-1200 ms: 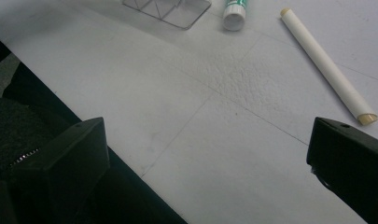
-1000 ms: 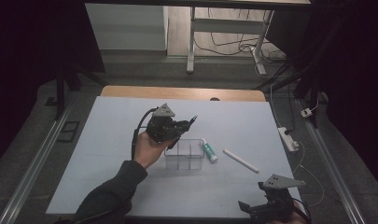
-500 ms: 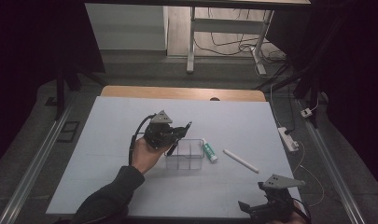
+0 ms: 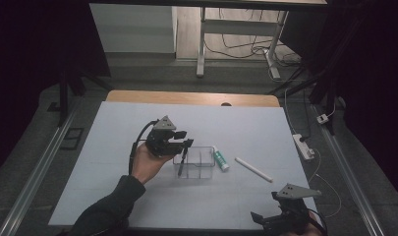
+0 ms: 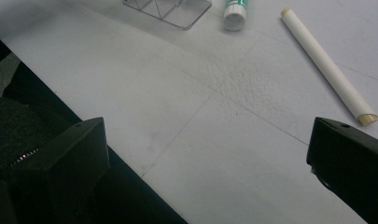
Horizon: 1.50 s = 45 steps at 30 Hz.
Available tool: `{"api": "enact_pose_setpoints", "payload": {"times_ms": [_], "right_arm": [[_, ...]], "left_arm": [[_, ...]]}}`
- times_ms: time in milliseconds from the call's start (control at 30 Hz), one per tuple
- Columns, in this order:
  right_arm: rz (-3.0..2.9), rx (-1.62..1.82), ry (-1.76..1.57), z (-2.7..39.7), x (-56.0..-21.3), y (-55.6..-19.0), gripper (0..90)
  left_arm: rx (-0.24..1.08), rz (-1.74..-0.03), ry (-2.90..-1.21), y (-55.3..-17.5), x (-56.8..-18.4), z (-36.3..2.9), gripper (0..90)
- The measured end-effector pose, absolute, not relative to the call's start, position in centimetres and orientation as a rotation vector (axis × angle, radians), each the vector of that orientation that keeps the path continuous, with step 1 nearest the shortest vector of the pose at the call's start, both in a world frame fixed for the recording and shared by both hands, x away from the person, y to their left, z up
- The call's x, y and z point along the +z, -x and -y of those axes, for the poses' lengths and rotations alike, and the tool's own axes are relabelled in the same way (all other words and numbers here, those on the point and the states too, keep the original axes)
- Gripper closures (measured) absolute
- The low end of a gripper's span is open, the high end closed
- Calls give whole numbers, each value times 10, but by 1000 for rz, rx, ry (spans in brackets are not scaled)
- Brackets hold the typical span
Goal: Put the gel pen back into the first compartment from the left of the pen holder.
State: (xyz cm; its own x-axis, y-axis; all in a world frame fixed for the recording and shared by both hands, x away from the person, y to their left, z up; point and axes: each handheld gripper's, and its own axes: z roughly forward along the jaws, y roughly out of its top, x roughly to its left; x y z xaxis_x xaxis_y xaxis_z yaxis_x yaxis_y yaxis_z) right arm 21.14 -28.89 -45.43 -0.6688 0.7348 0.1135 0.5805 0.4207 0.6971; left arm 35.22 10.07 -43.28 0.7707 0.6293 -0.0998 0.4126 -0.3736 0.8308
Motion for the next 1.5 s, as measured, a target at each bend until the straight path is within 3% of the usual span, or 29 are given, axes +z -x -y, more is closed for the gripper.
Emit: {"api": "enact_pose_setpoints", "payload": {"times_ms": [67, 333, 733, 1500], "right_arm": [[-2465, 1083, -1160, 289, -454, -211, 0], [-2460, 1079, -1162, 289, -454, -211, 0], [-2461, 1079, -1162, 289, -454, -211, 0], [-2430, 1067, -1176, 288, -453, -210, 0]], "left_arm": [[330, -761, -2027, -349, -433, -102, 434], [276, -787, -2044, -338, -431, -110, 228], [205, -821, -2033, -306, -427, -139, 51], [137, -910, -1971, -222, -447, -206, 0]]}}
